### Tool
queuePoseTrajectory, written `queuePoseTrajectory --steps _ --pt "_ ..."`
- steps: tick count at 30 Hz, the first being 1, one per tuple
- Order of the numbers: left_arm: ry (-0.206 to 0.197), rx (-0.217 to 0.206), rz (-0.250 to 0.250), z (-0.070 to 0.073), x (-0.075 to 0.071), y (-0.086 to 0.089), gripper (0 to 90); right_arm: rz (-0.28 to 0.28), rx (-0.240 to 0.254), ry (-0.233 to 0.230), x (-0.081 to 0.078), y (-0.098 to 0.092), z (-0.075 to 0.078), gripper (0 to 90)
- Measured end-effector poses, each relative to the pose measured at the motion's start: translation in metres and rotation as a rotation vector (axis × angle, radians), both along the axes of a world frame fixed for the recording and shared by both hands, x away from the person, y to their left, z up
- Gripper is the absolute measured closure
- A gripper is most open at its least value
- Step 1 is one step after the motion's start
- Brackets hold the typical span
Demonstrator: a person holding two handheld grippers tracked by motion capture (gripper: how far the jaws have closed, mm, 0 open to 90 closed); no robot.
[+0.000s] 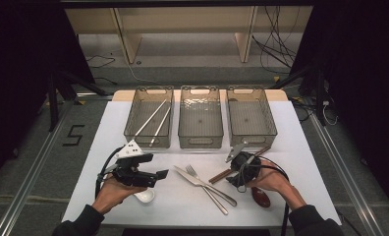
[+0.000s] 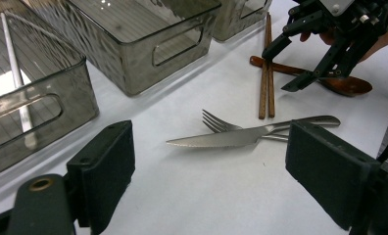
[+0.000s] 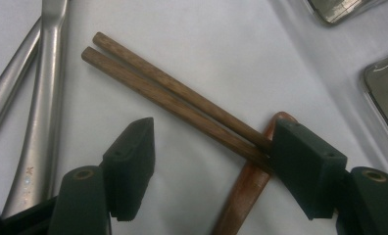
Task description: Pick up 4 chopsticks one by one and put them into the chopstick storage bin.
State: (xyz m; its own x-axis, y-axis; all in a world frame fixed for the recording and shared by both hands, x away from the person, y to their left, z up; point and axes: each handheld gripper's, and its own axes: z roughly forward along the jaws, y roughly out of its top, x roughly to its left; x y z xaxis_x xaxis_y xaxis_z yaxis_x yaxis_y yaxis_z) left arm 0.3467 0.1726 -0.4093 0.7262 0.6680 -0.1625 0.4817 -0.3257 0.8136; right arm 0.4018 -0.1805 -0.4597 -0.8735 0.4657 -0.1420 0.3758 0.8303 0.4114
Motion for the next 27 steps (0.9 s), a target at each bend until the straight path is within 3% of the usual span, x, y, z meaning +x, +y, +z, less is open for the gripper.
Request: queuePoseTrajectory --steps 9,15,27 --pt "0.003 -0.006 -0.010 0.0003 -0.0001 -0.0006 18.1 0.000 -0.005 0.007 0.0015 -0.0002 -0.0006 34.6" --pt "0.002 0.000 -0.009 -0.0003 0.0004 0.0003 18.1 0.020 -0.027 0.025 -0.0005 -0.0004 0.0014 40.6" --pt "-0.001 0.008 -0.022 -0.0010 0.0003 -0.0005 18.3 0.093 -0.136 0.050 -0.0075 0.0038 0.0033 55.8"
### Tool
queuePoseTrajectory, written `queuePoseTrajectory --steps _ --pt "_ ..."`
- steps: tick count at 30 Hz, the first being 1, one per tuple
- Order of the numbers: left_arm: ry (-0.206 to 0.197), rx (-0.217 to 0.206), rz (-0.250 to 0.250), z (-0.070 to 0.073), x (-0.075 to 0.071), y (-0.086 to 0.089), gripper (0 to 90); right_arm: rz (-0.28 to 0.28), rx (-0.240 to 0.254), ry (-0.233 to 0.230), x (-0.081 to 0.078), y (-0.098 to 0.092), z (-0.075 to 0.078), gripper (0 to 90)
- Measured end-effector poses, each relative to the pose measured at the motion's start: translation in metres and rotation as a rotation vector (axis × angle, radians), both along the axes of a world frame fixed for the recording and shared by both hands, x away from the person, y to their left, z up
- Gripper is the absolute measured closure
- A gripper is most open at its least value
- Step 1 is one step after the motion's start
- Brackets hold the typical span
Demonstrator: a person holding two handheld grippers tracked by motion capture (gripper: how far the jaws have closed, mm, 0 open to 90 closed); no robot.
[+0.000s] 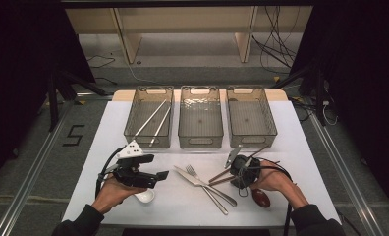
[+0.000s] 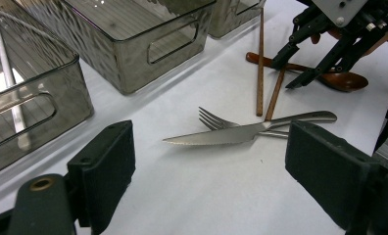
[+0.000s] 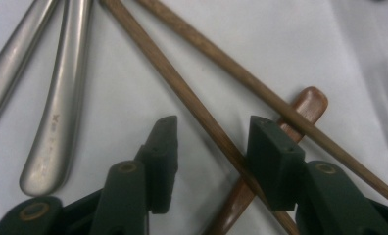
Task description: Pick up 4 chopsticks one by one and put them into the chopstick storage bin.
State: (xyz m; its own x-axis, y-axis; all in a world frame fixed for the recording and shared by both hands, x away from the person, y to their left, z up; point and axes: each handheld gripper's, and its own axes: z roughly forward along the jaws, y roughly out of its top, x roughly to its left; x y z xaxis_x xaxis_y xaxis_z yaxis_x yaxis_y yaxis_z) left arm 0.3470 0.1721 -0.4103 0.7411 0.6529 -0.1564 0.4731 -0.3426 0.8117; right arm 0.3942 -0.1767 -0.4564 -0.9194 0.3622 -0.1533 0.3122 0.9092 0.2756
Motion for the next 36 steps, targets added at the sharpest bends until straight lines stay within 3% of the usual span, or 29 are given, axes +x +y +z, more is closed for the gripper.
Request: queuePoseTrajectory --steps 17,18,29,36 --pt "-0.001 0.022 -0.003 -0.003 0.001 -0.001 18.4 0.032 -0.048 0.029 -0.004 0.001 0.001 74.1" --pt "0.000 0.023 -0.001 -0.003 0.001 -0.001 18.3 0.053 -0.064 0.032 -0.003 0.001 0.002 75.1" --pt "0.008 0.030 -0.005 -0.004 0.001 -0.002 18.4 0.137 -0.099 0.006 -0.008 -0.002 0.004 83.6" --pt "0.013 0.039 -0.009 -0.005 0.001 -0.003 18.4 0.165 -0.074 -0.014 -0.012 -0.001 0.010 84.3"
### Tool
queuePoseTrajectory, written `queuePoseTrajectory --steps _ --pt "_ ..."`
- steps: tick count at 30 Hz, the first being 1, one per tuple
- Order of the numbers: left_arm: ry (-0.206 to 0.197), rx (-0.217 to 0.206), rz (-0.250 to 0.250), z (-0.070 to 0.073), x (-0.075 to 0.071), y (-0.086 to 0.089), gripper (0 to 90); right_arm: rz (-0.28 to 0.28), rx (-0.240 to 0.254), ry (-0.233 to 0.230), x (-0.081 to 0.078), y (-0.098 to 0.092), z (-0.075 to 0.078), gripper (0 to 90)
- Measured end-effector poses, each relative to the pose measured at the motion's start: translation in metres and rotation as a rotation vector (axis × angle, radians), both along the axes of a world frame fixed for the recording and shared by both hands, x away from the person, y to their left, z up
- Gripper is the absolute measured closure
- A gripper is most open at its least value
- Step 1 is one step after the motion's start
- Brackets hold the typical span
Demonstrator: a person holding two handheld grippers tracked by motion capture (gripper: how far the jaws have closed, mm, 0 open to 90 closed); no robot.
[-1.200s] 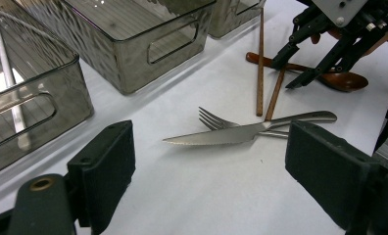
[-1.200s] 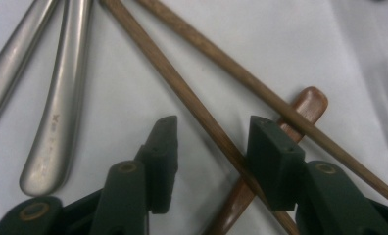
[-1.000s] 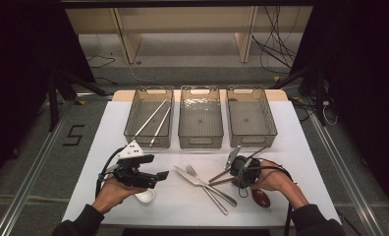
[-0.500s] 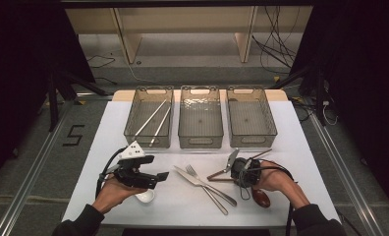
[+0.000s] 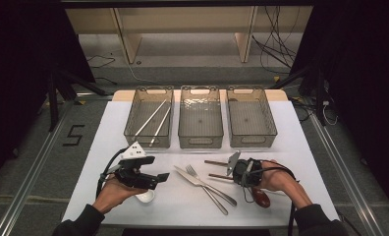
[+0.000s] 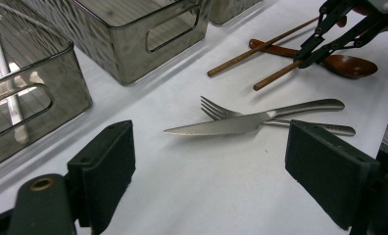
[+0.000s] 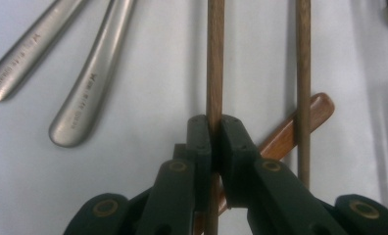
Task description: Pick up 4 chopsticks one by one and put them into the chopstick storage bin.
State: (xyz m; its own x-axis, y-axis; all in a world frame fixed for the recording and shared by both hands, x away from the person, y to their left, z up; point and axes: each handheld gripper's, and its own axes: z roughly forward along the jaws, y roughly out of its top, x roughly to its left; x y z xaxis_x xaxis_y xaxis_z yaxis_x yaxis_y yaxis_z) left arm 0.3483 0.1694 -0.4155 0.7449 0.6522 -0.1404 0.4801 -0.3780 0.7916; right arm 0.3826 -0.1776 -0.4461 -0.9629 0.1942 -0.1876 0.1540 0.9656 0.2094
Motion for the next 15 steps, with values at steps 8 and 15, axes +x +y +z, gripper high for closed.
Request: queuePoseTrajectory --steps 8,15 --pt "0.005 0.004 -0.012 -0.001 0.001 -0.001 18.4 0.012 0.043 -0.026 -0.004 0.004 0.008 84.5" --pt "-0.002 0.040 -0.055 -0.004 -0.001 -0.009 18.9 0.033 0.081 -0.050 -0.010 0.010 0.017 84.5"
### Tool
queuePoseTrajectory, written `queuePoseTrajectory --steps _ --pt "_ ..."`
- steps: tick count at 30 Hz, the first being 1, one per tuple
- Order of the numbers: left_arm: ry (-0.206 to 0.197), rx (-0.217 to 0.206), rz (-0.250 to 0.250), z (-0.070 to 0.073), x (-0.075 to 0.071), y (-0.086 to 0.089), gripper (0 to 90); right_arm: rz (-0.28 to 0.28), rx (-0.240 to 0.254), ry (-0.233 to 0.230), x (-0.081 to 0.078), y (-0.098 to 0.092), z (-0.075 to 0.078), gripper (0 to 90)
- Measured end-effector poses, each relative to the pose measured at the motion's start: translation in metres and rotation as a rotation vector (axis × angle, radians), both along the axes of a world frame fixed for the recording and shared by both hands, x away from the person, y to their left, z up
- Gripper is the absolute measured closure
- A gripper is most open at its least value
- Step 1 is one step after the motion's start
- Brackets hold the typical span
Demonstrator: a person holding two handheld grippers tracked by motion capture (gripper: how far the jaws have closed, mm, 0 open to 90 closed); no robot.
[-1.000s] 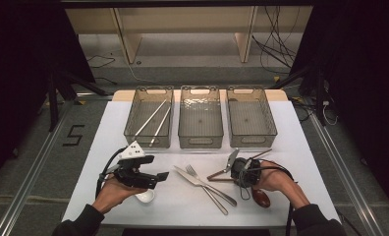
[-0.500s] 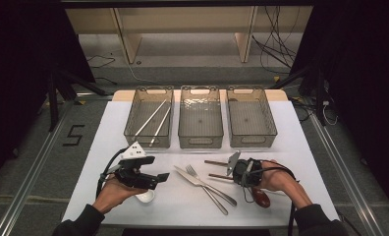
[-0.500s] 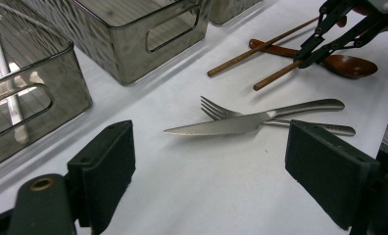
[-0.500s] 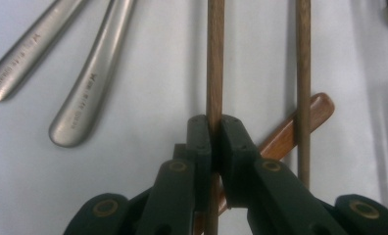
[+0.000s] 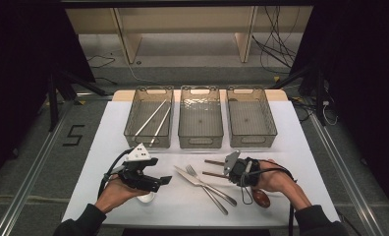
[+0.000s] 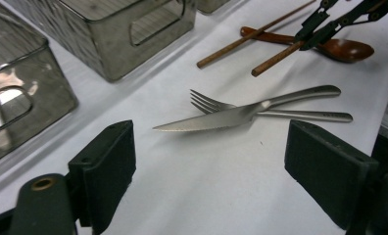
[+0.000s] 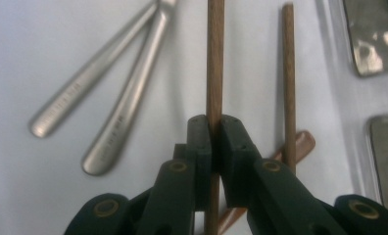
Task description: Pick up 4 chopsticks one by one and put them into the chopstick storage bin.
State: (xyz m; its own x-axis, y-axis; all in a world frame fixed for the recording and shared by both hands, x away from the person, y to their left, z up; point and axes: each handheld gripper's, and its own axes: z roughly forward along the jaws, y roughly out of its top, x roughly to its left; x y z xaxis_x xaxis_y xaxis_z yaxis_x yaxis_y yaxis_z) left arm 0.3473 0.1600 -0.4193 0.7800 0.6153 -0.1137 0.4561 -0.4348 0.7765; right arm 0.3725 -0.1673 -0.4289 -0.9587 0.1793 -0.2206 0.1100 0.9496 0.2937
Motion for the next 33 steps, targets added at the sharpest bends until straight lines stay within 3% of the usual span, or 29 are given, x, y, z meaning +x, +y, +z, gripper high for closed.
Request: queuePoseTrajectory --steps 3,7,16,26,33 --pt "-0.001 0.012 -0.022 0.000 -0.001 -0.003 19.1 0.012 0.018 0.003 -0.005 0.006 0.006 84.5" --pt "-0.003 -0.002 -0.048 0.000 -0.003 -0.007 19.1 0.050 0.047 -0.013 -0.011 0.012 0.012 84.5" --pt "-0.029 -0.013 -0.111 0.003 -0.006 -0.020 22.2 0.096 0.082 -0.001 -0.022 0.025 0.021 84.5" --pt "-0.075 0.058 -0.222 0.001 -0.011 -0.043 33.1 0.124 0.105 0.011 -0.029 0.036 0.023 84.5" --pt "-0.052 0.086 -0.280 -0.002 -0.012 -0.057 42.3 0.144 0.107 0.010 -0.032 0.040 0.024 84.5"
